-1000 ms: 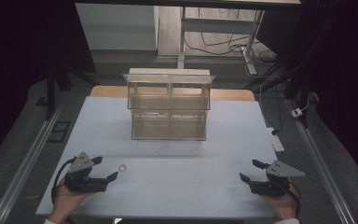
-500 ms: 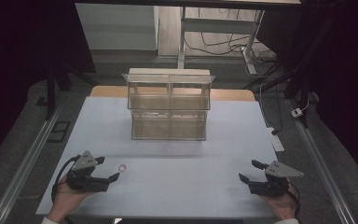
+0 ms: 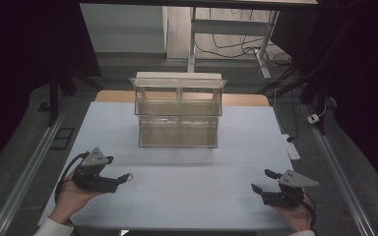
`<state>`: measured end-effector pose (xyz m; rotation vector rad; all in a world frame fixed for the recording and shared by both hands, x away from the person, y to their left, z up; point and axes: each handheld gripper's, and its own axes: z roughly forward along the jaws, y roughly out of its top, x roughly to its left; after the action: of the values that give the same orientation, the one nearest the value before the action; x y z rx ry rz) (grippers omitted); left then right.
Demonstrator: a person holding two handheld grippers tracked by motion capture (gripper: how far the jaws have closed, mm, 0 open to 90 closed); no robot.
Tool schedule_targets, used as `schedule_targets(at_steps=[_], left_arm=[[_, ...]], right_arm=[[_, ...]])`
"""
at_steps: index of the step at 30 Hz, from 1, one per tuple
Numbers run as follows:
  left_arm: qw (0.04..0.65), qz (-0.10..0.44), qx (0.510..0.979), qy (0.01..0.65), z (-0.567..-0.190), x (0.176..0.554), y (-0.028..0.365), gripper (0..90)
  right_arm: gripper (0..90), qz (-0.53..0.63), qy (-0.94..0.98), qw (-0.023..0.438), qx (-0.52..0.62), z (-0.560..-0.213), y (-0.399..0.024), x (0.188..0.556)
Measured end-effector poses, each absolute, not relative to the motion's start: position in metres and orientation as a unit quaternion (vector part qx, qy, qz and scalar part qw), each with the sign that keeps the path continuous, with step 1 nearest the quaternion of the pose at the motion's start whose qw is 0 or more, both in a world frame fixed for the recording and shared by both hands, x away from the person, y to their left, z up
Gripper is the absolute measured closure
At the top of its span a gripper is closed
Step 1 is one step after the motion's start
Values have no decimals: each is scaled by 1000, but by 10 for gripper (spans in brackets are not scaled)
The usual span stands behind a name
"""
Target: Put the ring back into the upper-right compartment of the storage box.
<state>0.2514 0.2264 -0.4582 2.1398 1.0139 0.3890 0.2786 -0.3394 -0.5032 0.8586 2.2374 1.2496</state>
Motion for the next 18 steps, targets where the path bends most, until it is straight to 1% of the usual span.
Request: schedule_targets(at_steps=[5,6,11,18], left_arm=[[350,143,837,396,-459,259,224,169],[338,138,843,395,-460,264,222,175],[321,129,853,390,-459,272,217,190],[309,124,859,390,-459,284,213,189]], right_arm=[[252,450,809,217,311,-503,-340,279],[253,449,809,217,311,-503,-340,279],[259,447,810,218,310,-504,-340,279],[261,444,812,216,311,-505,-340,279]])
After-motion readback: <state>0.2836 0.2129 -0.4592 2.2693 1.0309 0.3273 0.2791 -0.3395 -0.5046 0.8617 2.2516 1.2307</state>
